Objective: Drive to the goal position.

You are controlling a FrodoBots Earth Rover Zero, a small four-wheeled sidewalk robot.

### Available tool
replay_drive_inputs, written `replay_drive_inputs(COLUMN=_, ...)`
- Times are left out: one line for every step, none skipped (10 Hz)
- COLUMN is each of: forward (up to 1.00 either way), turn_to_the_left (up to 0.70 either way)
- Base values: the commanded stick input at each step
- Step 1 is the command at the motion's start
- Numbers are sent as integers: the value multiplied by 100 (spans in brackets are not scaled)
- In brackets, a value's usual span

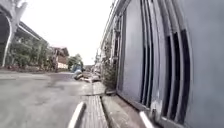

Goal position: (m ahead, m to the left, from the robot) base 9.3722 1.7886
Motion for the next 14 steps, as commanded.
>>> replay_drive_inputs(forward=0, turn_to_the_left=0)
replay_drive_inputs(forward=0, turn_to_the_left=0)
replay_drive_inputs(forward=0, turn_to_the_left=0)
replay_drive_inputs(forward=0, turn_to_the_left=0)
replay_drive_inputs(forward=0, turn_to_the_left=0)
replay_drive_inputs(forward=0, turn_to_the_left=0)
replay_drive_inputs(forward=0, turn_to_the_left=0)
replay_drive_inputs(forward=0, turn_to_the_left=6)
replay_drive_inputs(forward=0, turn_to_the_left=14)
replay_drive_inputs(forward=0, turn_to_the_left=23)
replay_drive_inputs(forward=0, turn_to_the_left=21)
replay_drive_inputs(forward=0, turn_to_the_left=5)
replay_drive_inputs(forward=0, turn_to_the_left=0)
replay_drive_inputs(forward=0, turn_to_the_left=66)
